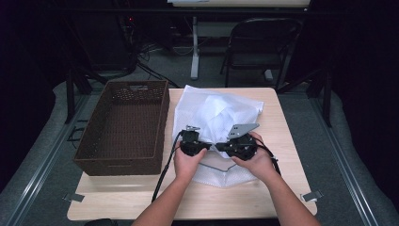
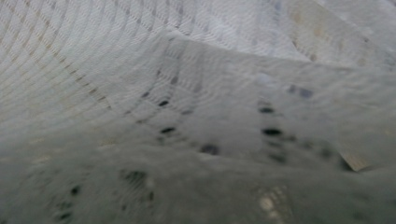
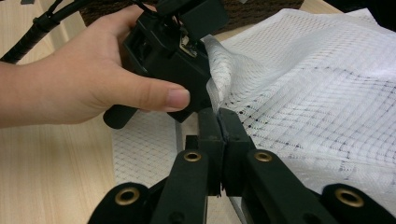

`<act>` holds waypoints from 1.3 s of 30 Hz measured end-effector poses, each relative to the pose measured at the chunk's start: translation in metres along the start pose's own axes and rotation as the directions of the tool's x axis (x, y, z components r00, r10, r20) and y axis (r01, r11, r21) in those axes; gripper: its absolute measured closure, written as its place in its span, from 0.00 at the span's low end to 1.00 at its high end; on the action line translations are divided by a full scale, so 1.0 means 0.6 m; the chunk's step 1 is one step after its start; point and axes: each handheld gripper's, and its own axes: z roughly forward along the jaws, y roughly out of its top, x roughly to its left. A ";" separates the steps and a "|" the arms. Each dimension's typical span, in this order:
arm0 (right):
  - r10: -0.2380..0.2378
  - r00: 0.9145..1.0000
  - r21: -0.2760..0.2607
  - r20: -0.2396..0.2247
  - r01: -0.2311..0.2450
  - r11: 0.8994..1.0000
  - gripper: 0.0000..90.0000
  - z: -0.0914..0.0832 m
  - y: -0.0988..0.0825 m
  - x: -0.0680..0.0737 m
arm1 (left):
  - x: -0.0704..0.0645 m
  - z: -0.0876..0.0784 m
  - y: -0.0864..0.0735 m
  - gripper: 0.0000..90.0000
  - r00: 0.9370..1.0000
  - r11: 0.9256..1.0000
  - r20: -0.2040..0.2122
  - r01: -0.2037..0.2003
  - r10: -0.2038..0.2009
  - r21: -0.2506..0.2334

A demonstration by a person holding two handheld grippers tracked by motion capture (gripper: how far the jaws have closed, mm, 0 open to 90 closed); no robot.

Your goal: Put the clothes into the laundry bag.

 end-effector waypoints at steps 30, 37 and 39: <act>0.014 1.000 -0.007 0.011 -0.014 1.000 0.99 -0.007 -0.003 -0.008 | -0.021 -0.072 -0.029 0.52 0.986 0.985 0.072 -0.158 0.152 0.075; 0.016 1.000 0.013 0.009 -0.016 1.000 0.99 -0.001 -0.008 -0.010 | -0.020 -0.092 -0.039 0.52 0.980 0.978 0.067 -0.191 0.186 0.082; 0.016 1.000 0.019 0.009 -0.016 1.000 0.99 0.002 -0.008 -0.009 | -0.019 -0.097 -0.040 0.52 0.980 0.977 0.071 -0.193 0.187 0.088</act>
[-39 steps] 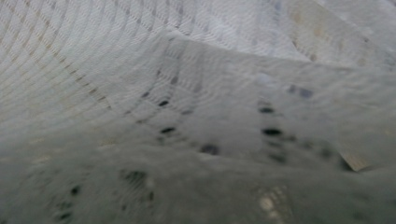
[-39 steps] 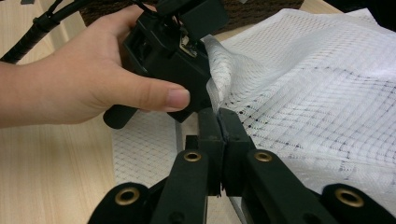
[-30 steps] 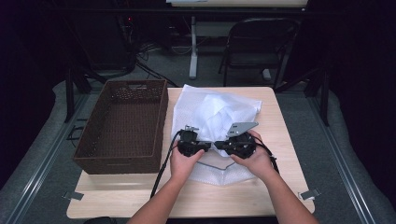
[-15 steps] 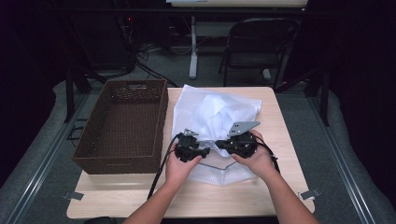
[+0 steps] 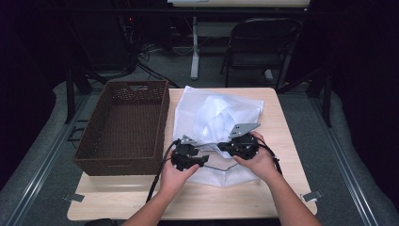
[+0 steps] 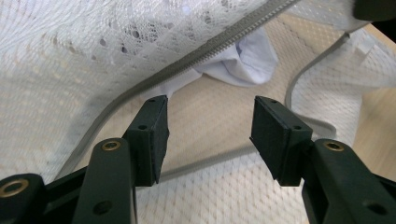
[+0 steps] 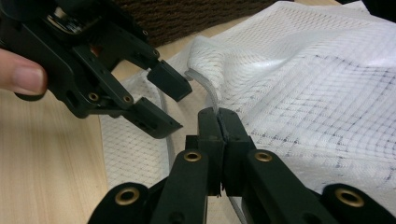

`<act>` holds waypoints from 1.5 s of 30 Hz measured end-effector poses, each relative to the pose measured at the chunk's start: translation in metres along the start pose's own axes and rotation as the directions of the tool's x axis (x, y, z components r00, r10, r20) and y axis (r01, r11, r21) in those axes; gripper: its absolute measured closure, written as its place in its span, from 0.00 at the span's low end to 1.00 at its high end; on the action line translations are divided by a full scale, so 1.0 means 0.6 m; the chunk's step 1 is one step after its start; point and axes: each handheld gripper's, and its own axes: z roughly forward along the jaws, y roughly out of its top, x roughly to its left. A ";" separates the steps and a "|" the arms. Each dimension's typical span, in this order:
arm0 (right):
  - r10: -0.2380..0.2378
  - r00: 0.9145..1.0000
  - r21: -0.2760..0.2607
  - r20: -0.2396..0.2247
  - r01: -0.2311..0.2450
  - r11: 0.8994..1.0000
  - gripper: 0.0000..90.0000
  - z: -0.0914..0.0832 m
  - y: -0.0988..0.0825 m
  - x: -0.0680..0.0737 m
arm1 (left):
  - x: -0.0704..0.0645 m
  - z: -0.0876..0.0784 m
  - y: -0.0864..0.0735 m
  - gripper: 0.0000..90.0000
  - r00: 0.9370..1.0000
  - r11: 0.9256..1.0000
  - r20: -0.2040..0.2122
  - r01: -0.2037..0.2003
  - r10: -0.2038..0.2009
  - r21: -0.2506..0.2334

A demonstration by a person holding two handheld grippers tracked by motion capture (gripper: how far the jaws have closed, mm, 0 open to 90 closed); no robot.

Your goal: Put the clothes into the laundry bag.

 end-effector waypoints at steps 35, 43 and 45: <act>0.011 0.997 0.164 -0.071 0.001 0.987 0.99 0.055 -0.048 -0.009 | -0.004 -0.075 -0.050 0.52 0.998 0.997 0.010 -0.056 0.057 -0.055; -0.001 0.997 0.185 -0.080 0.016 0.983 0.99 0.061 -0.055 -0.004 | 0.000 -0.074 -0.046 0.52 0.998 0.997 0.013 -0.053 0.054 -0.058; 0.000 0.997 0.191 -0.083 0.016 0.982 0.99 0.063 -0.056 -0.002 | 0.002 -0.074 -0.046 0.52 0.999 0.997 0.010 -0.052 0.053 -0.060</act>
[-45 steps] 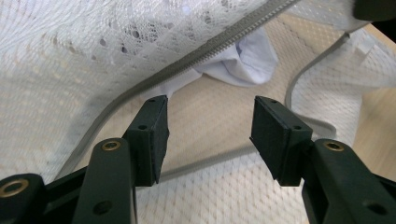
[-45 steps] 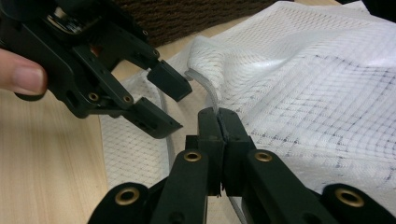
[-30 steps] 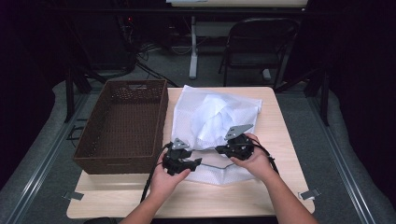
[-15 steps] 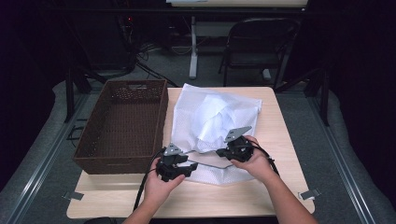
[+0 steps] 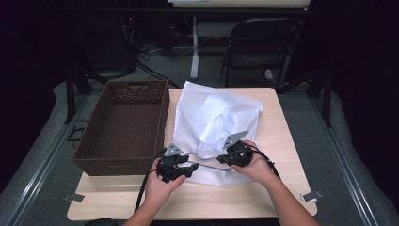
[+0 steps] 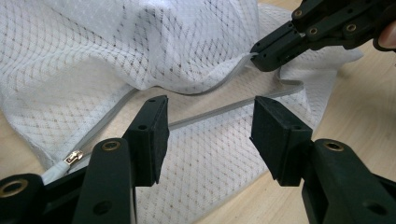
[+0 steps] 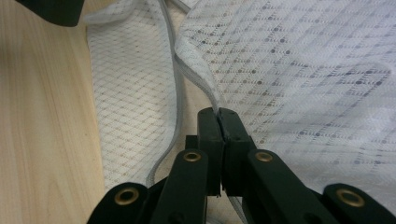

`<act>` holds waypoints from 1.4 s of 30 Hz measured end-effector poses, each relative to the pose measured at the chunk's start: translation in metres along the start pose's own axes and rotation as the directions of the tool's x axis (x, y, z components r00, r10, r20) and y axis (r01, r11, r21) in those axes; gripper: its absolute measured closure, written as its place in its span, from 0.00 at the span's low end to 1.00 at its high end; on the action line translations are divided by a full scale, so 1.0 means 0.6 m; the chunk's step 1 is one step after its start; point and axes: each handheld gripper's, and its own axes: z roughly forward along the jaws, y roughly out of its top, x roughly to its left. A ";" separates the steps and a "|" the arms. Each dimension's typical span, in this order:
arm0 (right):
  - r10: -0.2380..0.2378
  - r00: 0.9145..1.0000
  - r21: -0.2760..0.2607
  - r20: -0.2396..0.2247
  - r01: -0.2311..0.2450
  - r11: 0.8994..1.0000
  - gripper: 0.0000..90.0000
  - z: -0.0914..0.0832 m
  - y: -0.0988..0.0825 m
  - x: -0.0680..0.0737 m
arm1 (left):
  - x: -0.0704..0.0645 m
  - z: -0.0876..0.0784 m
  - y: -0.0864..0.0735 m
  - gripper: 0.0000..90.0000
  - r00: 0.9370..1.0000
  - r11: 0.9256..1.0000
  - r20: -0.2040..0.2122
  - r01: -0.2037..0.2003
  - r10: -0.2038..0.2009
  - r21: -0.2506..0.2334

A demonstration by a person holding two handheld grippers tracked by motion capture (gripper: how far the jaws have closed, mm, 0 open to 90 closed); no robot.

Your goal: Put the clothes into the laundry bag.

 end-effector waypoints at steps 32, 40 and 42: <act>-0.004 0.999 -0.098 0.033 0.007 0.995 0.57 -0.019 0.006 -0.001 | 0.003 0.002 0.000 0.51 1.000 1.000 -0.021 -0.008 0.008 0.005; -0.009 0.998 -0.113 0.061 0.016 0.993 0.53 -0.028 0.010 0.002 | 0.003 -0.002 0.000 0.49 1.000 1.000 -0.025 -0.002 0.002 -0.009; -0.002 0.998 -0.116 0.065 0.009 0.993 0.52 -0.030 0.011 0.003 | 0.004 -0.002 0.001 0.49 1.000 1.000 -0.025 -0.005 0.005 -0.008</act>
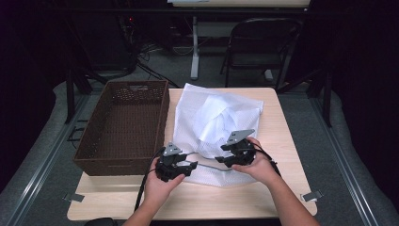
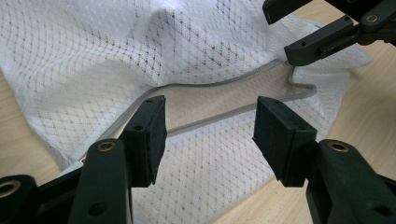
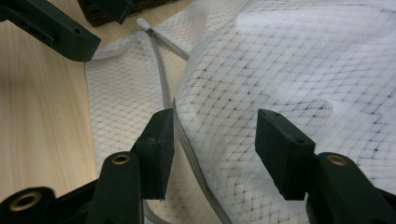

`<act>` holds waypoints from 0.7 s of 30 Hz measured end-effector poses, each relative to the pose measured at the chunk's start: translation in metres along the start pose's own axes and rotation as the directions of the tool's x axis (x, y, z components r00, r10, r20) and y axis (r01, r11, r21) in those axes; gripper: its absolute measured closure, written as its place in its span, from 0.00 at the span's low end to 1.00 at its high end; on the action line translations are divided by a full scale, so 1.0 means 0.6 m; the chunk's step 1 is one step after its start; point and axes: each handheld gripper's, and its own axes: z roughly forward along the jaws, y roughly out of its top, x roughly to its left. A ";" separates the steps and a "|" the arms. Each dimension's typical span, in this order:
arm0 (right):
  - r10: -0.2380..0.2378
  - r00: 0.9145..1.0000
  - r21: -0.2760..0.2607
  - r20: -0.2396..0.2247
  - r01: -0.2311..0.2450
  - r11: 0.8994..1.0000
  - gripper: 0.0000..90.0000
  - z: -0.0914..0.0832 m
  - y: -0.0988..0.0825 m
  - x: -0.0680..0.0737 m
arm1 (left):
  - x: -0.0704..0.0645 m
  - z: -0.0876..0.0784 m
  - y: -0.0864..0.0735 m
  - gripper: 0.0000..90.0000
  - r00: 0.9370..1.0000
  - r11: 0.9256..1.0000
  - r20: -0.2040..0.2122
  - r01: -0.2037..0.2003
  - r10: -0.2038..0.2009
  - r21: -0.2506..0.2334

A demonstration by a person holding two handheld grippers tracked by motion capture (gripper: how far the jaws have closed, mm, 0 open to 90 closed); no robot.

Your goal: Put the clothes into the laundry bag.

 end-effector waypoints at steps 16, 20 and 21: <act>-0.008 0.999 -0.109 0.032 0.012 0.994 0.53 -0.049 0.028 0.005 | -0.001 -0.003 0.002 0.49 1.000 1.000 -0.007 0.000 0.000 -0.008; -0.008 0.999 -0.123 0.044 0.013 0.992 0.54 -0.063 0.038 0.010 | -0.002 -0.004 0.002 0.49 1.000 1.000 -0.010 -0.002 0.002 -0.012; -0.004 0.999 -0.126 0.037 0.008 0.992 0.55 -0.065 0.041 0.012 | -0.002 -0.004 0.002 0.49 1.000 1.000 -0.009 -0.002 0.002 -0.008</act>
